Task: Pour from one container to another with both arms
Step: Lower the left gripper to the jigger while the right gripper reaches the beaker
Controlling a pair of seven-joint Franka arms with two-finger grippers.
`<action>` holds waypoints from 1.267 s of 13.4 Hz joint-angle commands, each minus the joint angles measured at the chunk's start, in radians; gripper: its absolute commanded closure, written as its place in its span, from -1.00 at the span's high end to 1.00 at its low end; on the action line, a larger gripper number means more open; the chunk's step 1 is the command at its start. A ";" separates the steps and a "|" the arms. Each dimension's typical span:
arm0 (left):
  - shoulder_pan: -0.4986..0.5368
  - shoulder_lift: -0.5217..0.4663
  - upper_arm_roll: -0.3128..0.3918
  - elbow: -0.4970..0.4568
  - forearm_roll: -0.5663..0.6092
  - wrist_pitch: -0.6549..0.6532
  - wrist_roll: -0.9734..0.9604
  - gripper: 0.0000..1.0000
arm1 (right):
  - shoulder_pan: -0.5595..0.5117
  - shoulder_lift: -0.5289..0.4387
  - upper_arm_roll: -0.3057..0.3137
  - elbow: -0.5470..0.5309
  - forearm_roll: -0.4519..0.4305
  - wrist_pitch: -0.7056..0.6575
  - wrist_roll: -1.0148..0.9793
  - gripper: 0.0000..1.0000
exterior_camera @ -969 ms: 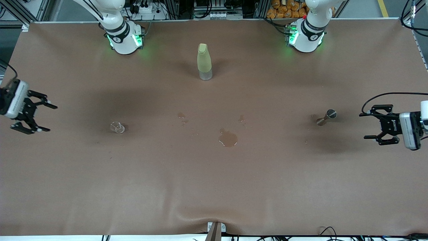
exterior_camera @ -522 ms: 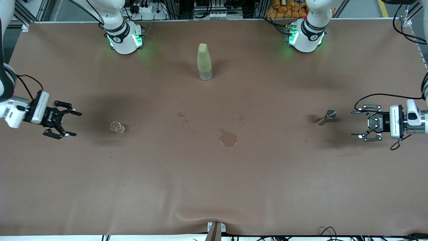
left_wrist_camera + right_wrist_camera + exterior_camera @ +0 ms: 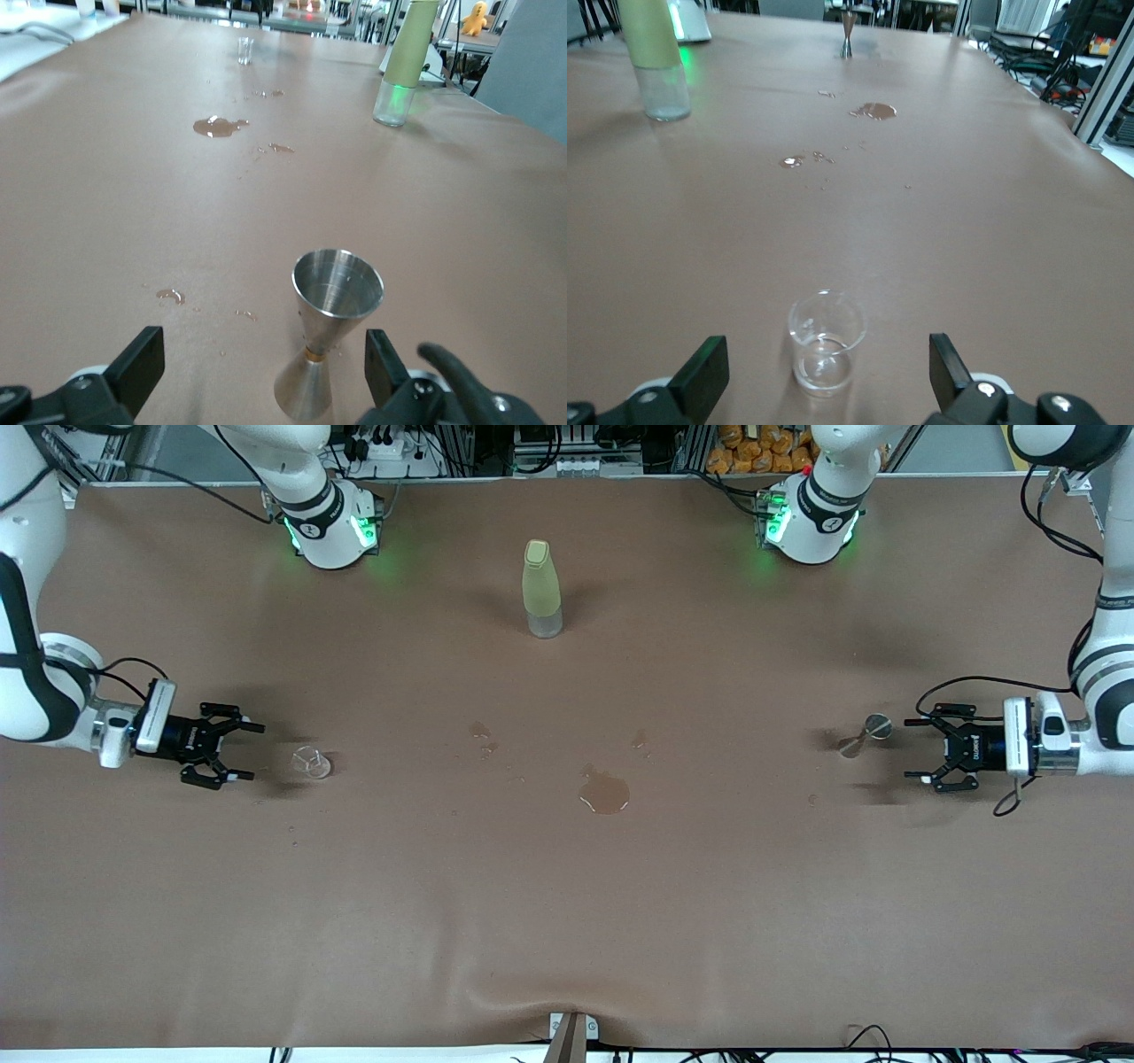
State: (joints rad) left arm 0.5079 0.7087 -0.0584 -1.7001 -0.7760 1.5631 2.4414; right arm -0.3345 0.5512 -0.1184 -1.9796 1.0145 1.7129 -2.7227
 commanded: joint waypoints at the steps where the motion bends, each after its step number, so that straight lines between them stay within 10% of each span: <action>1: 0.015 0.035 -0.008 -0.016 -0.051 -0.011 0.102 1.00 | -0.041 0.082 0.008 0.021 0.071 -0.090 -0.096 1.00; 8: 0.023 0.100 -0.009 -0.030 -0.069 -0.006 0.156 1.00 | -0.084 0.203 0.009 0.030 0.182 -0.154 -0.184 1.00; 17: -0.003 0.103 -0.014 -0.061 -0.105 0.006 0.172 0.47 | -0.074 0.337 0.020 0.082 0.282 -0.190 -0.302 1.00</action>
State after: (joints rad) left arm 0.5126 0.8152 -0.0748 -1.7486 -0.8547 1.5638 2.5793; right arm -0.3977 0.8506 -0.1041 -1.9110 1.2667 1.5440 -2.8004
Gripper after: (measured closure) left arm 0.225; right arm 0.000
